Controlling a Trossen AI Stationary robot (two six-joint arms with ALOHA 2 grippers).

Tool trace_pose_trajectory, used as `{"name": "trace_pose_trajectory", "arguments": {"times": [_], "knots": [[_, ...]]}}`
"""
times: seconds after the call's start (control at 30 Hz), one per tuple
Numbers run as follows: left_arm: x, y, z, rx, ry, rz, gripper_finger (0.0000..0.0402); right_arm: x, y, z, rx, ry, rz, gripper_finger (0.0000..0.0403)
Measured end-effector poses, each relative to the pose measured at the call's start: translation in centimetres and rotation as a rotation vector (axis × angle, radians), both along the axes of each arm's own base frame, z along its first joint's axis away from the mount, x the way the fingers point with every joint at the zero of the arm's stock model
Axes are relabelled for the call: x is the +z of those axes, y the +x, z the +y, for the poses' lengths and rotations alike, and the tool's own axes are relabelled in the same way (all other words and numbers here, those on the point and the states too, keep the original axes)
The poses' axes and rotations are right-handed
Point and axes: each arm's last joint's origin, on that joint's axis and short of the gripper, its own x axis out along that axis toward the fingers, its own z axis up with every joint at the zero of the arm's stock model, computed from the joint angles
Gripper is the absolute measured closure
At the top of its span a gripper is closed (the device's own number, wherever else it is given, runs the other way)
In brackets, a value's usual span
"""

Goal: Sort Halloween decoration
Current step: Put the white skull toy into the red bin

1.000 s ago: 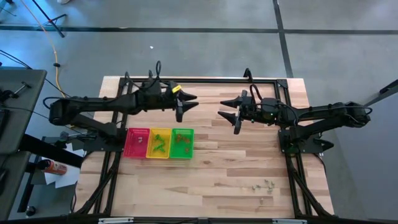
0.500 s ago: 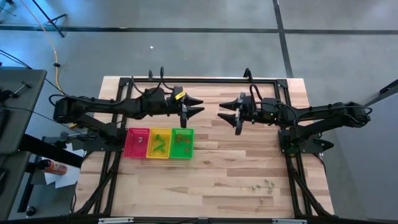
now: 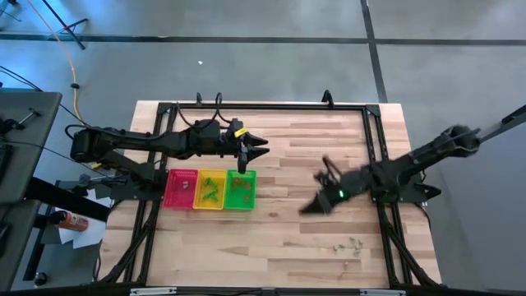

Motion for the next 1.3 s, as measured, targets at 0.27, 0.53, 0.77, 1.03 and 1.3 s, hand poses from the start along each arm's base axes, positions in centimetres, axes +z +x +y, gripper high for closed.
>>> {"name": "trace_pose_trajectory", "arguments": {"times": [0.27, 0.53, 0.77, 1.03, 1.3], "knots": [[0.0, 0.0, 0.0, -0.001, 0.000, 0.002, 0.0245, -2.9, -3.6, 8.0, 0.176, 0.220, 0.362, 0.0181], [0.0, 0.0, 0.3, 0.009, 0.001, 0.002, 0.0245, -0.1, -3.6, 11.0, 0.301, -0.138, 0.689, 0.0181], [0.0, -0.1, 0.5, 0.017, 0.001, 0.002, 0.0245, -1.6, -2.1, 12.4, 0.375, -0.498, 0.770, 0.0181], [0.0, -0.1, 0.5, 0.021, 0.001, 0.003, 0.0245, -6.7, -1.8, 13.0, 0.501, -0.621, 0.924, 0.0181], [-0.1, -0.1, 0.5, 0.021, 0.000, 0.013, 0.0245, -9.2, -4.1, 13.2, 0.569, -0.774, 0.935, 0.0181]]}}
